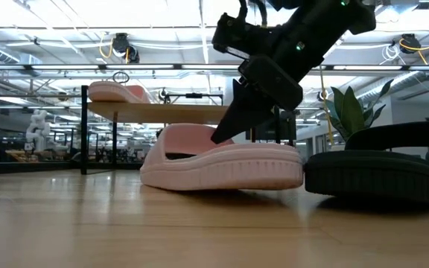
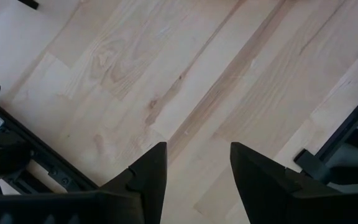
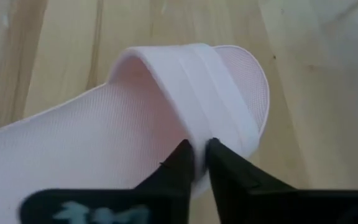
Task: Pick and place slides into the shelf
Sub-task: Put the pink slipper on the shelf
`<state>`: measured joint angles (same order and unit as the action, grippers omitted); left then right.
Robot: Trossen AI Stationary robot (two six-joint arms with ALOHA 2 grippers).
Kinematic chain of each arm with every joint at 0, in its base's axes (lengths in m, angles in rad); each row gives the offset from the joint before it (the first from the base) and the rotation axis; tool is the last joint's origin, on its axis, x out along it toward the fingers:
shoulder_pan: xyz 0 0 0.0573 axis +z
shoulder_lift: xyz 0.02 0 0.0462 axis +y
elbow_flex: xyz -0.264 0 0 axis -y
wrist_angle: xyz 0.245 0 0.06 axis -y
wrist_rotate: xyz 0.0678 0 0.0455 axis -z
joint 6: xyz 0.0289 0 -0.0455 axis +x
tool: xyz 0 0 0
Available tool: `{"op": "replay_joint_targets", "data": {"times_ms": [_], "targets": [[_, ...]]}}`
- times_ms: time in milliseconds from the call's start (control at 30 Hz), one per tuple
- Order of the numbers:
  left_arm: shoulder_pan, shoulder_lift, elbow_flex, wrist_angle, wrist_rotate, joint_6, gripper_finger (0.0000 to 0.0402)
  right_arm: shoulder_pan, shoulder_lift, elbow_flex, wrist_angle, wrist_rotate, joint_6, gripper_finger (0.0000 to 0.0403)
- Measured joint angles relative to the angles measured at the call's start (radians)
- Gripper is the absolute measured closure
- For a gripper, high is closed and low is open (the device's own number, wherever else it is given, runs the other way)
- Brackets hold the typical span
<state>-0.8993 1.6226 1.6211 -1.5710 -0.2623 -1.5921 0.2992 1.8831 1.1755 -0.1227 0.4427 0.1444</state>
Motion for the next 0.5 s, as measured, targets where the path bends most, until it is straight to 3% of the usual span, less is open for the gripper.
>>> {"op": "replay_joint_targets", "data": {"times_ms": [67,300,500], "targets": [[0.000,0.000,0.000,0.000,0.000,0.000,0.0229,-0.006,-0.001,0.000,-0.010,-0.001,0.000,0.0394],[0.000,0.000,0.000,0.000,0.000,0.000,0.0229,-0.003,-0.009,0.011,-0.027,0.000,0.025,0.0399],[-0.004,0.000,0.000,0.000,-0.001,0.000,0.0229,0.042,-0.046,0.136,-0.173,0.016,0.026,0.0400]]}}
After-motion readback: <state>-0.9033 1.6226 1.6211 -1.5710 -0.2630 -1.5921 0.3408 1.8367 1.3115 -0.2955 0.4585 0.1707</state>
